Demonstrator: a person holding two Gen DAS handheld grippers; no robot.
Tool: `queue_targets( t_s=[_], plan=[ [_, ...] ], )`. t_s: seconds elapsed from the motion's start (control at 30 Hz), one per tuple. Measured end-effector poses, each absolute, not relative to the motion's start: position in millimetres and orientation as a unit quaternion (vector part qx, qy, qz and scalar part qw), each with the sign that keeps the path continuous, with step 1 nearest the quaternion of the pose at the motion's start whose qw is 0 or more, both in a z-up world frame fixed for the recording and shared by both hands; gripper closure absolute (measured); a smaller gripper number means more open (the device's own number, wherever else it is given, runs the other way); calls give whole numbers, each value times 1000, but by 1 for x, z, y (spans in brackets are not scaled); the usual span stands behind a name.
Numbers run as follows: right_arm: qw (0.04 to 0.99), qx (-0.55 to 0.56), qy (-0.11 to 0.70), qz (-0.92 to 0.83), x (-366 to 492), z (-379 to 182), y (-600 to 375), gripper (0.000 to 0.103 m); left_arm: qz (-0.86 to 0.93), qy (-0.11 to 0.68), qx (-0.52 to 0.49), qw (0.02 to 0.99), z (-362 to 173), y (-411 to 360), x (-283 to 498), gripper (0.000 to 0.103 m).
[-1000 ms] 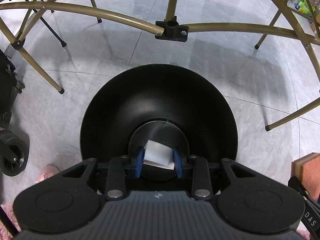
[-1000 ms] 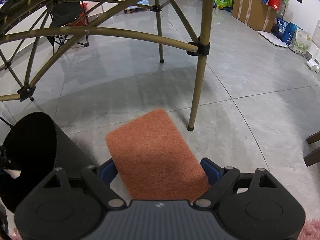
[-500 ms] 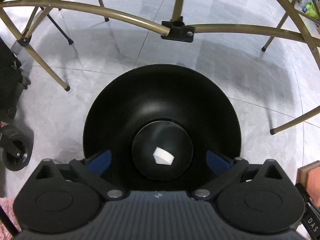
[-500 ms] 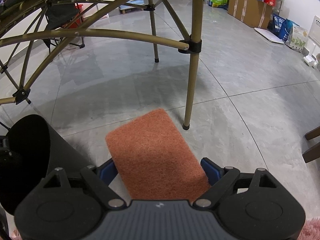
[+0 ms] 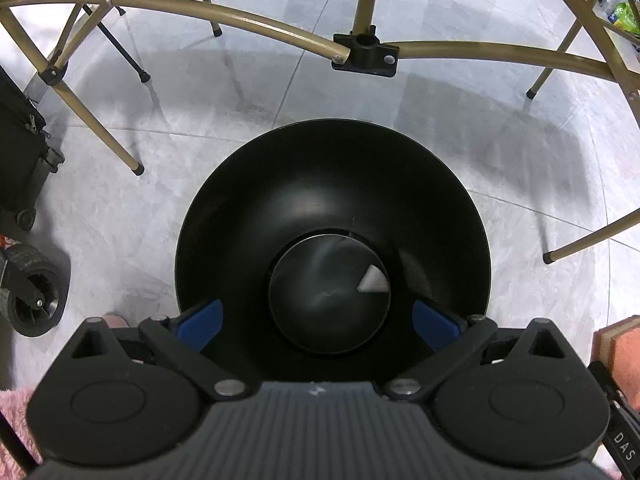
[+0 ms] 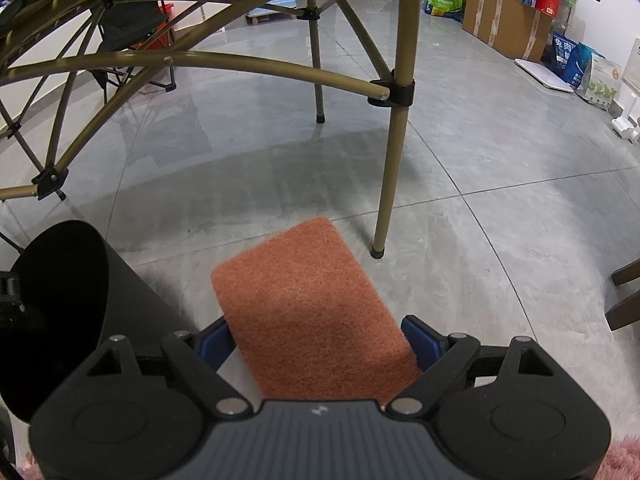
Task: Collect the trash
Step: 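Move the right tool holding the sponge over the bin opening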
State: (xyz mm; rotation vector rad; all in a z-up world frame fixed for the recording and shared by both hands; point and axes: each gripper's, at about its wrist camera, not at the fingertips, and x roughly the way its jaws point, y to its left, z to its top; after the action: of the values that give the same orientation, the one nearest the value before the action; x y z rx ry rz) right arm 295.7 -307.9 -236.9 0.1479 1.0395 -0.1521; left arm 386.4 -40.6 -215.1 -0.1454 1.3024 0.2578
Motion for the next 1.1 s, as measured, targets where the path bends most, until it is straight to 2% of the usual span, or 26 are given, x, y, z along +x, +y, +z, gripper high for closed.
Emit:
queue_targets(
  t_s=[1.1],
  plan=[
    [870,54,491,-4,287,-204,-244,15,143,538,-46,830,-176,6,343,0]
  ],
)
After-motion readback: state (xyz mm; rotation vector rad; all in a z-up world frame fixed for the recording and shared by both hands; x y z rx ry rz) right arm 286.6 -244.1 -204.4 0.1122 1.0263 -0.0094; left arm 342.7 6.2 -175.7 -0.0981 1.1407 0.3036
